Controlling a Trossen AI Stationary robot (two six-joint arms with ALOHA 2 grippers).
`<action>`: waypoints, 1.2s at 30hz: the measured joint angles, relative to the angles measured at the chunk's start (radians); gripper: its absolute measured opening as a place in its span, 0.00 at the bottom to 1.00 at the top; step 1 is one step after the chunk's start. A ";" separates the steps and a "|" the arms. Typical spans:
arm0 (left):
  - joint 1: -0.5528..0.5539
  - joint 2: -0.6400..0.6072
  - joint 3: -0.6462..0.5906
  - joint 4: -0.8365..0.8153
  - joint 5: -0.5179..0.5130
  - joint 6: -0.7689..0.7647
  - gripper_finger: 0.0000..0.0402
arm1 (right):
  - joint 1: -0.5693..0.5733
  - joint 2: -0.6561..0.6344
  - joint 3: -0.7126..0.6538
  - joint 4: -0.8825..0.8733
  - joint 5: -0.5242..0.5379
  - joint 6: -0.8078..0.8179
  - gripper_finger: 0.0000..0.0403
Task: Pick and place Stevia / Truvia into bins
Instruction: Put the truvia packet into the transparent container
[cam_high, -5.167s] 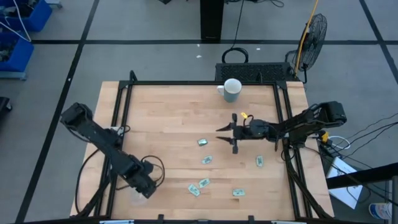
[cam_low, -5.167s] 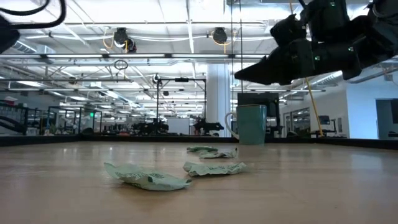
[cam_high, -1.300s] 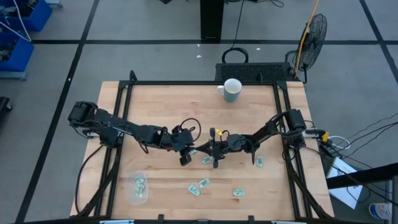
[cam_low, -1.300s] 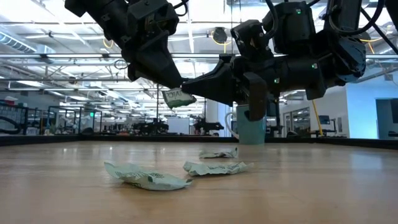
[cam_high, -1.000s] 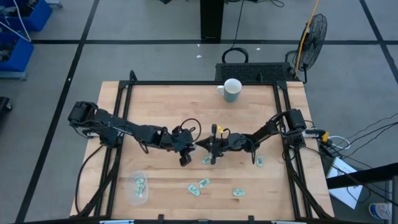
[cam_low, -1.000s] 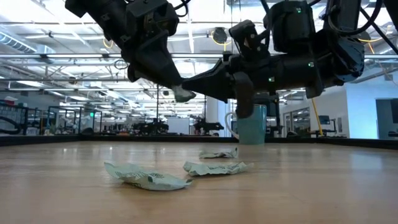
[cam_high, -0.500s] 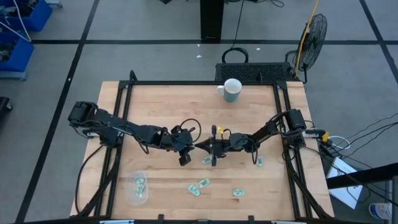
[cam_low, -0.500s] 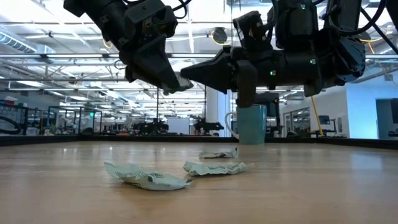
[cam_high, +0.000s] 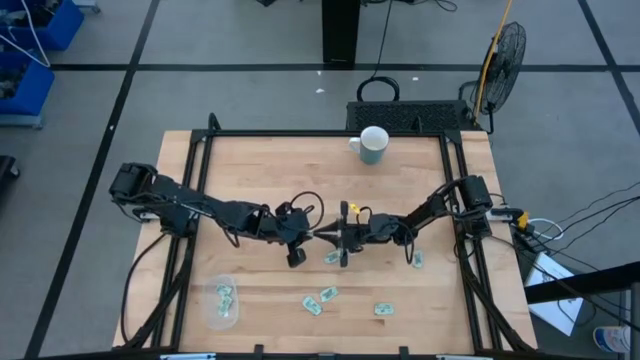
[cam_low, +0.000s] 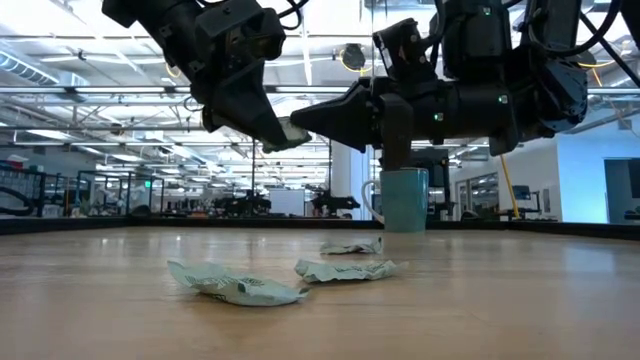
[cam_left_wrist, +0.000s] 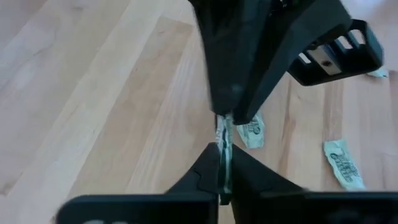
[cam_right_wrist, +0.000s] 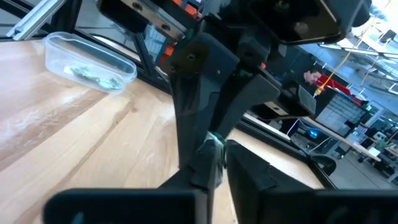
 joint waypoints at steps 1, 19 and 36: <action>0.000 0.000 0.000 0.000 0.005 -0.003 0.03 | 0.000 0.000 0.000 0.000 0.000 0.000 0.12; -0.295 0.000 0.000 -0.491 0.579 -0.660 0.02 | 0.003 0.001 -0.002 -0.172 0.206 0.001 0.38; -0.627 -0.001 0.205 -0.697 0.555 -1.173 0.02 | 0.002 0.001 -0.002 -0.166 0.205 0.001 0.37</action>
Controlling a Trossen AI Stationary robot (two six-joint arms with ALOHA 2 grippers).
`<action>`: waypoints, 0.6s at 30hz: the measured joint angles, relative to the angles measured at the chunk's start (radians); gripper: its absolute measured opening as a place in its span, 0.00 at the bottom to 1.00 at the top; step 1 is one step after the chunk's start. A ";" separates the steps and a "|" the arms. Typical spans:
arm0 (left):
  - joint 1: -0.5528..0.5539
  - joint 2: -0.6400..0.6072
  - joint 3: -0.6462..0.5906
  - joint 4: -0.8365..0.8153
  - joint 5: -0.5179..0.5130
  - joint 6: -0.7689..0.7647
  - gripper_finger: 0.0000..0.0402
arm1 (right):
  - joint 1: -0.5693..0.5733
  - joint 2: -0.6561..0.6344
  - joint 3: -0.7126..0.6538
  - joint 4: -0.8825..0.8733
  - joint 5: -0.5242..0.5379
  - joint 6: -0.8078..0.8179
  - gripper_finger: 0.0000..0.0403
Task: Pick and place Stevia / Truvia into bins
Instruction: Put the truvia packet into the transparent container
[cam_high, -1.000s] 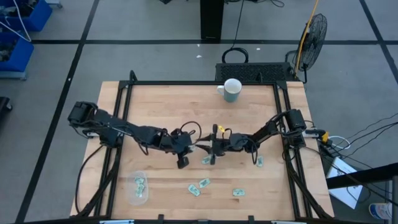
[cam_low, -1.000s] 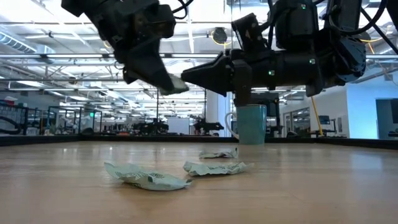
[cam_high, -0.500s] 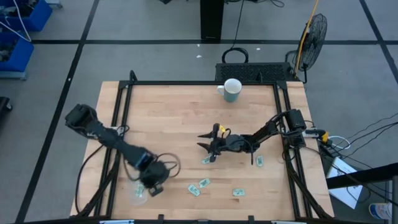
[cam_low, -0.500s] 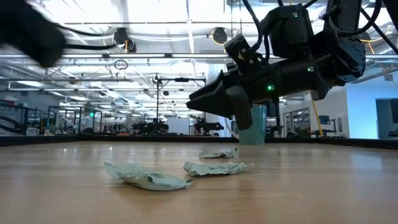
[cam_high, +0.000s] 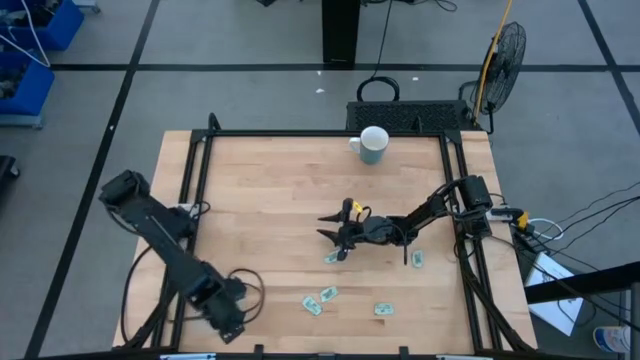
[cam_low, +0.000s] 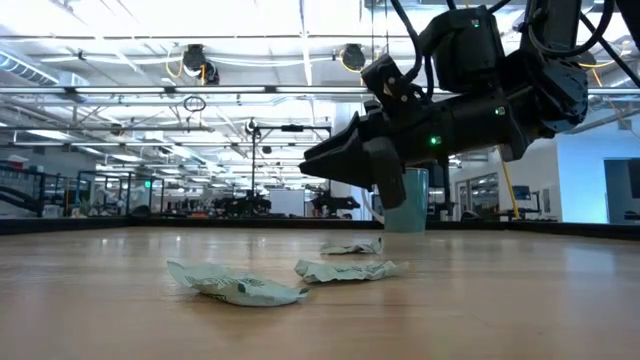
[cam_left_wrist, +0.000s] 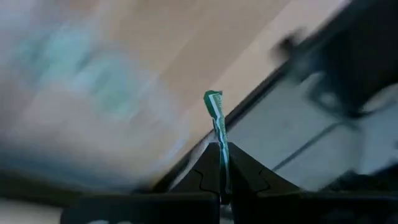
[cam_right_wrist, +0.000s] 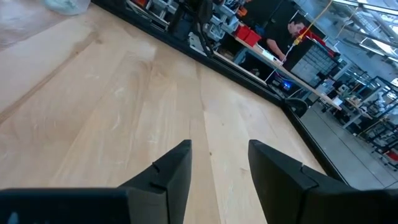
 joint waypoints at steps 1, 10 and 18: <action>-0.013 0.000 0.020 -0.068 0.020 -0.036 0.02 | 0.000 0.000 0.000 0.002 0.000 0.000 0.37; -0.079 -0.001 -0.054 -0.063 -0.043 -0.140 0.02 | 0.000 0.000 0.000 0.003 0.000 0.000 0.37; -0.025 0.000 -0.229 0.119 0.157 -0.067 0.02 | 0.000 0.000 0.000 0.004 -0.001 0.000 0.37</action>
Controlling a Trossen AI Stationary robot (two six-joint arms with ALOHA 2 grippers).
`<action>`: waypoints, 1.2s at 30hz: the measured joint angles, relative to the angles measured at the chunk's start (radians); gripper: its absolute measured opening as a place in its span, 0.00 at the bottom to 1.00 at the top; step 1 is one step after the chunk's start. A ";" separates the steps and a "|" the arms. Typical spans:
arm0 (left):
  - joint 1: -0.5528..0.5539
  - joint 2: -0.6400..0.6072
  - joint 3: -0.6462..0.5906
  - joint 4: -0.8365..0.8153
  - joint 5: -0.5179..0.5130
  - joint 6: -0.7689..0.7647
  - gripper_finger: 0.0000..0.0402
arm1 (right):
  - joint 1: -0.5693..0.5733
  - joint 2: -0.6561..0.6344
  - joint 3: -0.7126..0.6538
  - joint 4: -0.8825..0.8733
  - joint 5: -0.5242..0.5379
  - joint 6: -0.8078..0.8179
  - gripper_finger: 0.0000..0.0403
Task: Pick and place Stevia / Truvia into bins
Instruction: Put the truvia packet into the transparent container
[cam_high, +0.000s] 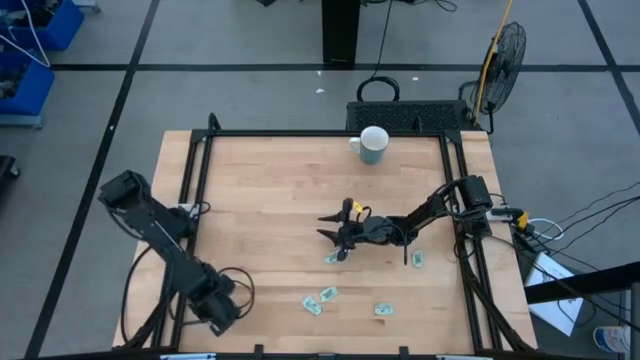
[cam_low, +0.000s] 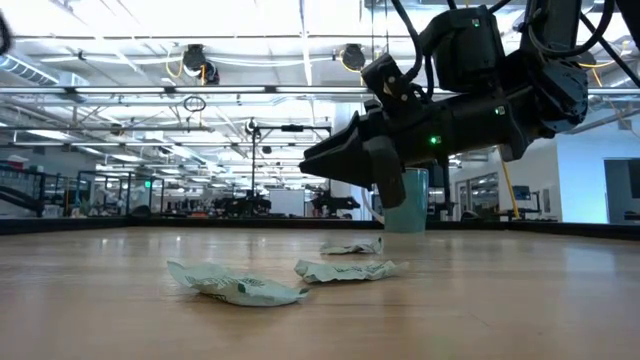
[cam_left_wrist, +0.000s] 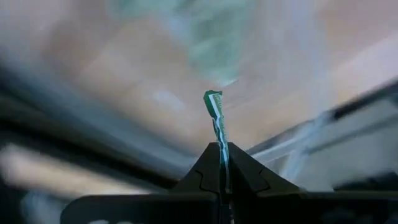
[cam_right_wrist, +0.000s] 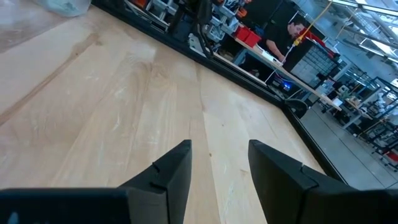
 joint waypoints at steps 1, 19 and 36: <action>0.013 0.000 -0.012 0.045 -0.008 0.026 0.02 | 0.000 0.000 0.000 0.000 0.000 0.000 0.37; 0.275 0.000 -0.045 0.078 -0.122 0.322 0.02 | 0.000 0.000 0.000 0.000 0.000 -0.007 0.37; 0.237 0.000 -0.045 0.267 -0.055 0.142 0.06 | 0.000 0.000 0.000 0.000 0.000 -0.003 0.37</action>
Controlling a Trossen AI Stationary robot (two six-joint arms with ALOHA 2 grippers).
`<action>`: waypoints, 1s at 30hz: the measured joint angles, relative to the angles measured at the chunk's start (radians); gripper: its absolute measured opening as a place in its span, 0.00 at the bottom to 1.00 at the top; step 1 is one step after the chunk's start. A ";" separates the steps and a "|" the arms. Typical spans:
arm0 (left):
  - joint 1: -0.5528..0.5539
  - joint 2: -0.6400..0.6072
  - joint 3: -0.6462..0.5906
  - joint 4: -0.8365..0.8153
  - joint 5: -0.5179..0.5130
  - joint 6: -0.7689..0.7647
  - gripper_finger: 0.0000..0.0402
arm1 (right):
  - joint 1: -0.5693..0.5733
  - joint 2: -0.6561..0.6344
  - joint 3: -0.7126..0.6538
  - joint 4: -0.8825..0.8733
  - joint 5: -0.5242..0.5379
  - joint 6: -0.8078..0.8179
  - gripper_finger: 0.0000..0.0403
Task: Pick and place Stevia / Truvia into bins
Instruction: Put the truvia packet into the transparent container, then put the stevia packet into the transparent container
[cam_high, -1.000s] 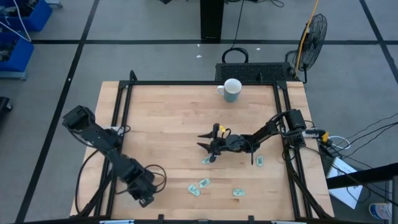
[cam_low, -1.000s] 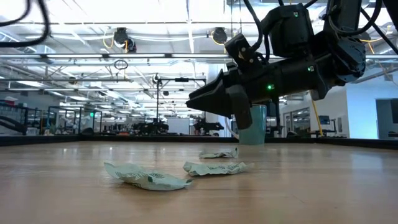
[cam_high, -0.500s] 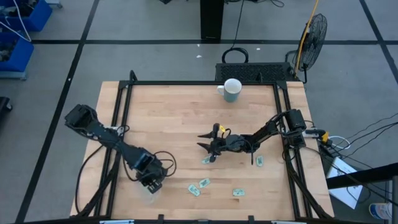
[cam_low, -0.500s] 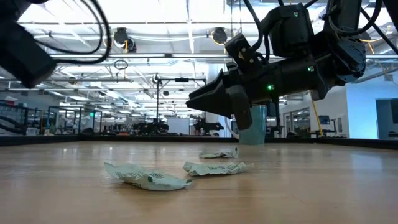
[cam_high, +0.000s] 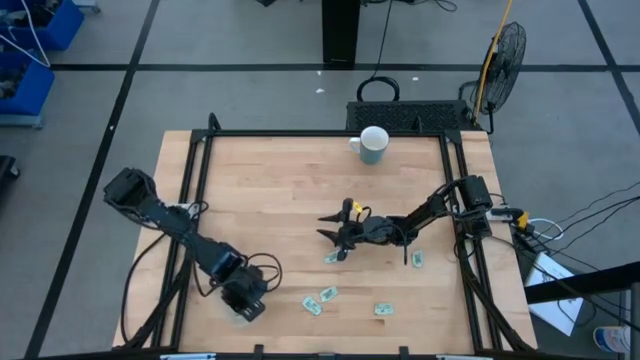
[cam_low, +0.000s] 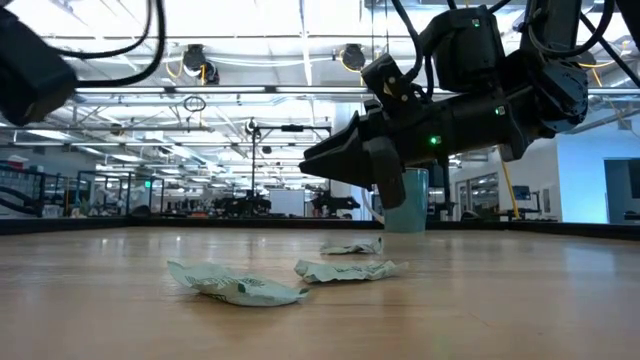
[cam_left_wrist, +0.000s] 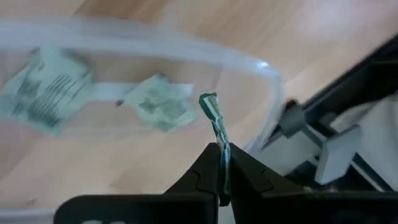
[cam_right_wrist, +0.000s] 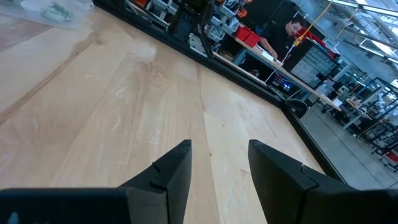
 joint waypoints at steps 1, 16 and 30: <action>-0.002 0.000 0.000 -0.006 -0.008 -0.017 0.07 | 0.001 0.000 0.000 0.000 0.000 0.000 0.37; 0.008 0.000 0.000 0.041 -0.041 -0.011 0.29 | 0.147 -0.274 -0.001 -0.569 -0.014 0.158 0.37; 0.099 -0.050 0.000 0.062 -0.130 0.130 0.29 | 0.162 -0.246 -0.031 -0.657 -0.260 0.289 0.37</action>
